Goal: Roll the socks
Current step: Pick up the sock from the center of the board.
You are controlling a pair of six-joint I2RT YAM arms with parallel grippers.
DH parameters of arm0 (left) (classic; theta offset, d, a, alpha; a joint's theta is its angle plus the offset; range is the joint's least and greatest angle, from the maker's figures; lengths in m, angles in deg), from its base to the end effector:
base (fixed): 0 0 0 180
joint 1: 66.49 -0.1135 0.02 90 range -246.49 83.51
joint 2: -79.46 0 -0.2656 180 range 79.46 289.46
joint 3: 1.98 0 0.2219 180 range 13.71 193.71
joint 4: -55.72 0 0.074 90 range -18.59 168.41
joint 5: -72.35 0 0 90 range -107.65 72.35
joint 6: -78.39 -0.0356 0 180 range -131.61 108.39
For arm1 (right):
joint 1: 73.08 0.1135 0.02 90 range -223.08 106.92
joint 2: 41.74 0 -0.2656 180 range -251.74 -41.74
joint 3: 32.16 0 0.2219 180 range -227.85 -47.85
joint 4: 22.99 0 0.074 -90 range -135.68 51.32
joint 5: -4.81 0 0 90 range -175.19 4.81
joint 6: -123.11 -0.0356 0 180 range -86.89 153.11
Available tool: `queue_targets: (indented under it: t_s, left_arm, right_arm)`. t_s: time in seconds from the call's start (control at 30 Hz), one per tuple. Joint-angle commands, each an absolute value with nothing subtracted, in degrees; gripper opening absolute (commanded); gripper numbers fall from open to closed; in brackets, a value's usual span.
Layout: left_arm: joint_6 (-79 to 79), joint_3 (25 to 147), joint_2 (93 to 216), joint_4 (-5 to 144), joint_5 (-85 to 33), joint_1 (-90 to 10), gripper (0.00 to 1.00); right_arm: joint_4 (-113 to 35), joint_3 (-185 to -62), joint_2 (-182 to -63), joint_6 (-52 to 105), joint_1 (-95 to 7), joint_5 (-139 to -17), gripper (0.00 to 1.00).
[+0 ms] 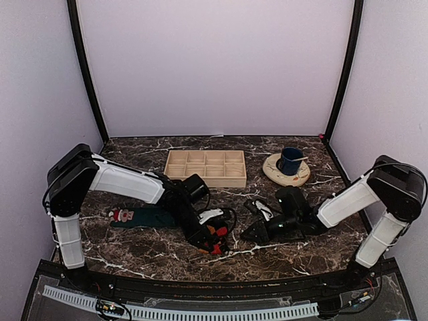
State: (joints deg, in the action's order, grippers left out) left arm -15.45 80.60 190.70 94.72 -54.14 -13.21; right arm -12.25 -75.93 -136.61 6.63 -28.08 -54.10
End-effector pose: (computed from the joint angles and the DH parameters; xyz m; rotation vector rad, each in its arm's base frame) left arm 0.1923 -0.2932 0.1597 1.5293 2.4206 -1.0915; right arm 0.1719 0.1979 0.1378 -0.7090 2.3796 1.2213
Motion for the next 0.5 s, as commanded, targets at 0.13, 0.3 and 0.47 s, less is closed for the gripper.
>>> queue_targets:
  t_s: [0.13,0.3,0.47]
  left_arm:
    - [-19.09,83.83,194.85,105.22,-61.14,-15.93,0.00]
    - [-20.20,85.34,196.43,107.30,-63.41,-17.19,0.00]
    - [-21.41,86.97,198.01,109.52,-64.60,-17.95,0.00]
  right_arm:
    - [-15.29,-74.70,-125.87,21.01,-14.51,-81.93,0.33]
    - [-18.74,-77.67,-125.09,29.36,-6.44,-91.42,0.34]
    - [-21.35,-81.41,-128.17,34.96,-0.07,-97.73,0.38]
